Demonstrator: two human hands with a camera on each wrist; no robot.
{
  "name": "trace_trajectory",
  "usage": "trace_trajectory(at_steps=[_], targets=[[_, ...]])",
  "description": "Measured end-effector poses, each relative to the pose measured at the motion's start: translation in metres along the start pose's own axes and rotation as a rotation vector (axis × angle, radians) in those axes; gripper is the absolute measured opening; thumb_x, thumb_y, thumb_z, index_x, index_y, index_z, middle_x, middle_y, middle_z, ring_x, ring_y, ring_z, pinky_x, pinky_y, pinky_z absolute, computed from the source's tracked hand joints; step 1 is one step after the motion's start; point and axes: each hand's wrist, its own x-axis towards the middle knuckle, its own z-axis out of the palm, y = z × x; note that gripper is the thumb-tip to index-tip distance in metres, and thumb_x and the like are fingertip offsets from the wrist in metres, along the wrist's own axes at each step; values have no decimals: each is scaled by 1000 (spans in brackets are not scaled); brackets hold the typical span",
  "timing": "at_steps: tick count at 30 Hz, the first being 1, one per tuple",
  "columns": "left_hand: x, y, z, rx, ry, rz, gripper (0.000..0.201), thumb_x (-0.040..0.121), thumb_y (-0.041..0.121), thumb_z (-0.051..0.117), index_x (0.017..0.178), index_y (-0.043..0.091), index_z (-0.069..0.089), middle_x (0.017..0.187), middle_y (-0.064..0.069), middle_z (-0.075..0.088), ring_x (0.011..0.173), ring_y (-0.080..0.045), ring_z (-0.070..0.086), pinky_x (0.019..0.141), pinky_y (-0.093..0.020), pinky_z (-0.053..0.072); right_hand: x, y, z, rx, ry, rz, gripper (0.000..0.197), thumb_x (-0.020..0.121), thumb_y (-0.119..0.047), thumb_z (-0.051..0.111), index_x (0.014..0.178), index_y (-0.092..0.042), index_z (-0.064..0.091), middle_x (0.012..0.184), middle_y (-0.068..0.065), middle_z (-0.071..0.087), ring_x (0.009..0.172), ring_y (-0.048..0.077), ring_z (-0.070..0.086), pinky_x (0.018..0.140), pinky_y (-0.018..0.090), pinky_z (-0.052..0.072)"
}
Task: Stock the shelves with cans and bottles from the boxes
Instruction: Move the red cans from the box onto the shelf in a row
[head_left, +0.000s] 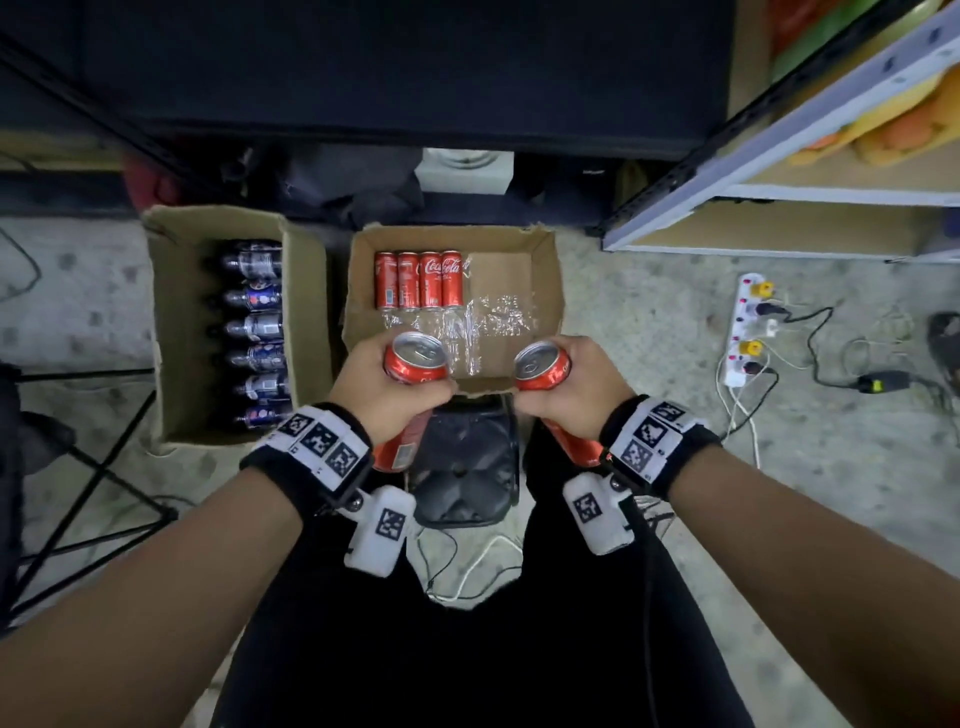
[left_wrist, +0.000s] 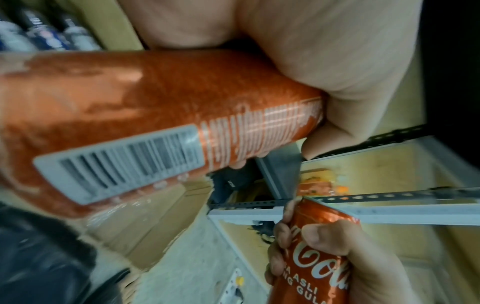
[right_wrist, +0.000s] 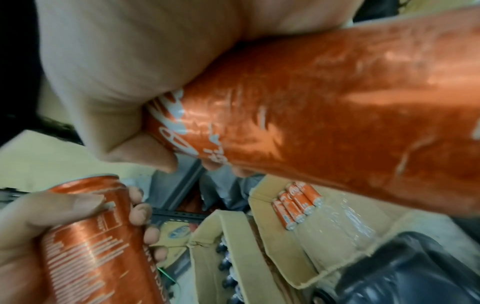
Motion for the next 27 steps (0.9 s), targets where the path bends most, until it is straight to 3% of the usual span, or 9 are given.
trace_trajectory(at_steps=[3, 6, 9, 12, 14, 17, 19, 23, 27], targets=[[-27, 52, -18, -30, 20, 130, 35, 57, 26, 87, 86, 29, 66, 78, 17, 72, 73, -3, 68, 73, -24, 49, -32, -45, -21, 15, 34, -87, 26, 62, -11, 84, 84, -12, 70, 74, 3, 72, 68, 18, 70, 62, 30, 55], [-54, 103, -37, -23, 54, 276, 37, 53, 36, 81, 85, 27, 66, 78, 13, 71, 73, -7, 68, 73, -22, 50, -59, -88, -44, 37, 88, -190, 27, 66, -7, 84, 83, -20, 67, 68, -8, 69, 63, 8, 67, 59, 21, 51], [-75, 152, -57, -29, 119, 418, 32, 56, 32, 81, 82, 21, 64, 74, 9, 69, 70, -7, 65, 69, -19, 49, -84, -131, -68, 50, 169, -318, 26, 66, -11, 85, 82, -21, 67, 66, -13, 68, 62, 4, 66, 60, 18, 52], [-94, 194, -73, -41, 197, 529, 25, 61, 24, 81, 79, 20, 63, 75, 2, 68, 71, -14, 66, 72, -27, 53, -104, -168, -86, 49, 268, -435, 24, 64, -15, 84, 81, -15, 67, 70, -5, 69, 65, 9, 67, 61, 21, 52], [-106, 218, -81, -70, 246, 603, 24, 63, 16, 80, 80, 17, 64, 76, -6, 68, 72, -17, 66, 72, -30, 54, -116, -191, -97, 54, 325, -517, 25, 63, -13, 84, 78, -19, 66, 70, -8, 66, 64, 8, 65, 62, 21, 50], [-123, 252, -91, -139, 268, 697, 31, 63, 17, 82, 84, 6, 62, 80, -23, 66, 76, -37, 68, 75, -49, 59, -131, -228, -111, 72, 404, -619, 23, 60, -17, 80, 75, -23, 63, 67, -10, 63, 62, 7, 62, 61, 19, 48], [-132, 275, -99, -172, 272, 742, 32, 62, 21, 82, 84, 8, 63, 79, -23, 66, 76, -45, 67, 75, -60, 57, -140, -252, -121, 72, 451, -678, 21, 61, -18, 78, 74, -23, 62, 66, -9, 63, 61, 8, 62, 60, 20, 48], [-152, 317, -122, -199, 309, 837, 39, 60, 27, 84, 90, 10, 65, 85, -18, 69, 81, -43, 69, 78, -62, 57, -159, -299, -140, 57, 534, -790, 20, 64, -15, 82, 76, -12, 66, 71, 3, 68, 66, 16, 66, 63, 25, 54], [-167, 356, -150, -232, 321, 951, 33, 59, 22, 82, 85, 14, 63, 82, -21, 66, 78, -50, 65, 75, -66, 55, -174, -343, -150, 55, 583, -890, 22, 65, -15, 81, 80, -10, 66, 73, 3, 69, 68, 18, 67, 65, 25, 55]])
